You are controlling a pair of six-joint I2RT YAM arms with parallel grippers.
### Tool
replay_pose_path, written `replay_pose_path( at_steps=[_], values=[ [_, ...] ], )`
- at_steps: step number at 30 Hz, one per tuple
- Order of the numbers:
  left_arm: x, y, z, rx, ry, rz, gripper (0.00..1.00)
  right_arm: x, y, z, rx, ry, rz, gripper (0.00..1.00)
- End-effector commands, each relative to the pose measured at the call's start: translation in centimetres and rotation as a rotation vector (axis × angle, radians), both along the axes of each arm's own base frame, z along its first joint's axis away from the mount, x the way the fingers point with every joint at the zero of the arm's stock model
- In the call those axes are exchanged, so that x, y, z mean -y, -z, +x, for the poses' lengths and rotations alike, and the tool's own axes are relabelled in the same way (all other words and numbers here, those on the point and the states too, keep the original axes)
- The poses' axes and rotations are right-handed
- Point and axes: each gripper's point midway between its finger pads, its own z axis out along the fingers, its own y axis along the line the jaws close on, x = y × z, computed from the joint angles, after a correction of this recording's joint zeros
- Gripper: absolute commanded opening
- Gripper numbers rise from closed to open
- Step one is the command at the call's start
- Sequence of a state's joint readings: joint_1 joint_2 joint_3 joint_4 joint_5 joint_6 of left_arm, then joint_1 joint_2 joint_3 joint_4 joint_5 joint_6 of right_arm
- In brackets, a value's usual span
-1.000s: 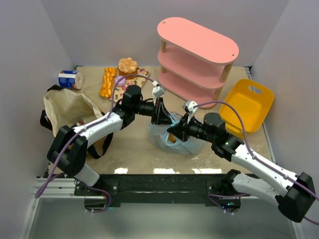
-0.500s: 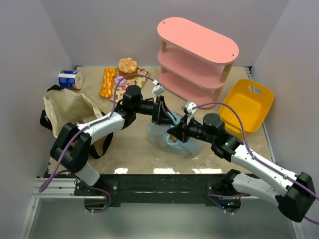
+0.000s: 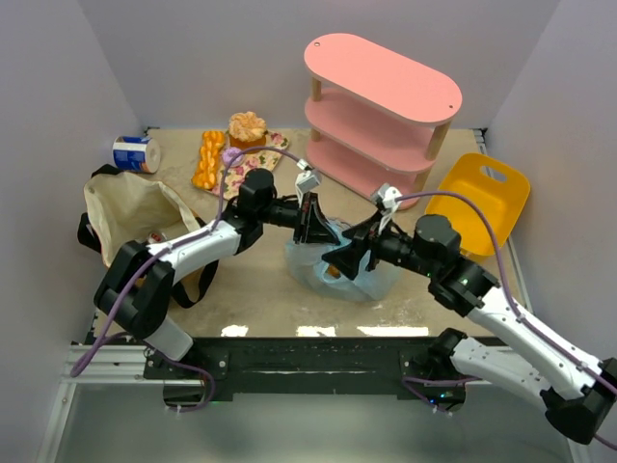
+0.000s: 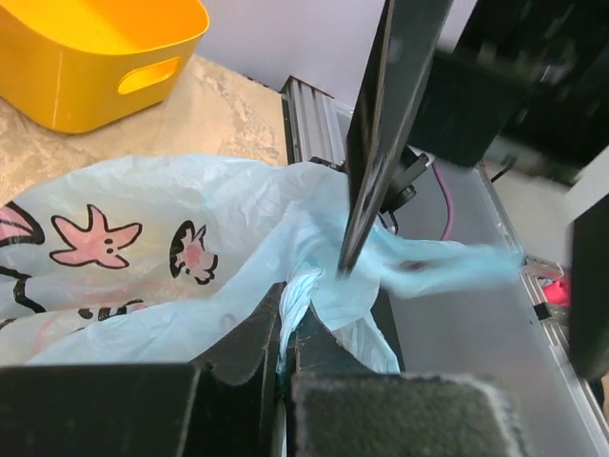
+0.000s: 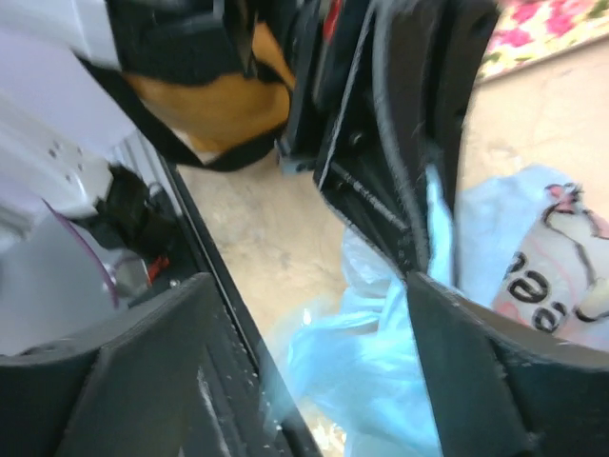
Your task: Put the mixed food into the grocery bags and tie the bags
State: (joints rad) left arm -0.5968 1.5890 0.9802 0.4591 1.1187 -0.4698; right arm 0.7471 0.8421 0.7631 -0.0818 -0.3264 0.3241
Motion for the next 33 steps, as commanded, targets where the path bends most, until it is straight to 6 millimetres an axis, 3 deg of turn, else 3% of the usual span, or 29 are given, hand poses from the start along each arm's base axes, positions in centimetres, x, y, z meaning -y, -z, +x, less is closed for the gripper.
replay_pose_path(
  at_steps=[1,2,6,11,14,19,23,27,32,33],
  values=[
    [-0.8,-3.5,-1.4,0.179,0.028,-0.106,0.00,2.6,-5.0,0.7,0.015,0.142,0.008,0.92],
    [-0.8,-3.8,-1.5,0.196,0.023,-0.117,0.00,3.0,-5.9,1.0,0.027,0.164,0.010,0.93],
    [-1.3,-4.4,-1.9,0.262,0.003,-0.159,0.00,4.2,-5.9,2.4,0.025,0.200,-0.026,0.91],
    [-1.7,-5.2,-1.9,0.322,-0.042,-0.176,0.00,6.3,-4.2,4.1,-0.029,0.190,-0.023,0.69],
    [-1.8,-5.2,-1.4,0.338,-0.080,-0.168,0.00,5.9,-3.0,3.0,-0.078,0.106,-0.011,0.65],
    [-1.9,-5.3,0.0,0.349,-0.178,-0.143,0.00,5.3,-2.6,0.6,-0.186,0.055,0.092,0.65],
    [-2.0,-4.9,1.0,0.340,-0.263,-0.120,0.00,6.7,-4.5,-0.8,-0.167,0.139,0.181,0.78],
    [-1.6,-5.0,0.8,0.352,-0.276,-0.110,0.00,7.4,-5.3,-1.0,-0.235,0.213,0.260,0.85],
    [-1.0,-4.3,1.0,0.375,-0.345,-0.057,0.00,7.4,-6.3,-0.4,-0.260,0.244,0.302,0.84],
    [-1.1,-4.4,1.0,0.379,-0.357,-0.057,0.00,7.5,-5.6,-0.1,-0.282,0.264,0.282,0.84]
  ],
)
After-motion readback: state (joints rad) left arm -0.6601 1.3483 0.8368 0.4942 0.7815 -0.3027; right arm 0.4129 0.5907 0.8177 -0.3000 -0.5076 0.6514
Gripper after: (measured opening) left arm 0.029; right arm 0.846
